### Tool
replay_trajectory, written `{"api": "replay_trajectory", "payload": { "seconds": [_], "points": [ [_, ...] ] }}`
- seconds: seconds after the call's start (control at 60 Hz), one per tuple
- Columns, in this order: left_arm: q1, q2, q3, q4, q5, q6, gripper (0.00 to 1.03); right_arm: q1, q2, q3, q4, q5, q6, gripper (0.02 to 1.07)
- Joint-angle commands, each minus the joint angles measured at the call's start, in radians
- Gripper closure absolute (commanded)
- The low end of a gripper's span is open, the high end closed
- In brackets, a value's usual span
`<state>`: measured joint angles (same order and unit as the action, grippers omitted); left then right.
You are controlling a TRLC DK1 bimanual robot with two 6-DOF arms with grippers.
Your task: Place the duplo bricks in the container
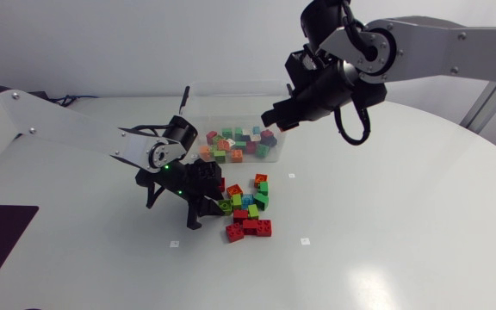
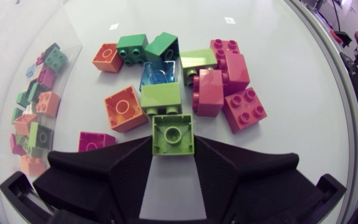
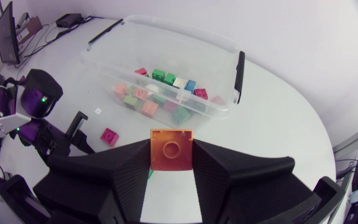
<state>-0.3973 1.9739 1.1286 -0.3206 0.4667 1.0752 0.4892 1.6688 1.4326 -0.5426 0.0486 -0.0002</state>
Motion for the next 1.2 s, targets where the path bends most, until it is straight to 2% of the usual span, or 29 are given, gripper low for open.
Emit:
{"api": "replay_trajectory", "payload": {
  "seconds": [0.0, 0.433, 0.567, 0.833, 1.033, 1.1, 1.133, 1.183],
  "points": [
    [-0.009, 0.014, -0.035, -0.020, 0.007, 0.031, 0.70, 0.000, 0.039, 0.042, 0.016, -0.007, 0.025, 0.66],
    [0.055, -0.231, -0.174, -0.058, 0.007, 0.040, 0.71, -0.017, 0.204, 0.238, 0.102, -0.015, 0.057, 0.66],
    [0.072, -0.320, -0.181, -0.094, 0.007, 0.032, 0.71, -0.006, 0.247, 0.290, 0.115, -0.007, 0.062, 0.66],
    [0.097, -0.417, -0.170, -0.097, 0.007, -0.020, 0.71, -0.012, 0.339, 0.407, 0.135, 0.010, 0.051, 0.66],
    [0.107, -0.448, -0.118, -0.095, 0.007, -0.093, 0.71, -0.003, 0.393, 0.430, 0.227, 0.016, 0.031, 0.66],
    [0.107, -0.457, -0.098, -0.090, 0.007, -0.116, 0.71, 0.000, 0.422, 0.457, 0.228, 0.017, 0.032, 0.57],
    [0.107, -0.460, -0.085, -0.089, 0.007, -0.129, 0.71, 0.000, 0.437, 0.474, 0.224, 0.020, 0.031, 0.49],
    [0.110, -0.463, -0.061, -0.087, 0.004, -0.153, 0.71, 0.000, 0.459, 0.505, 0.204, 0.023, 0.031, 0.29]
  ]
}}
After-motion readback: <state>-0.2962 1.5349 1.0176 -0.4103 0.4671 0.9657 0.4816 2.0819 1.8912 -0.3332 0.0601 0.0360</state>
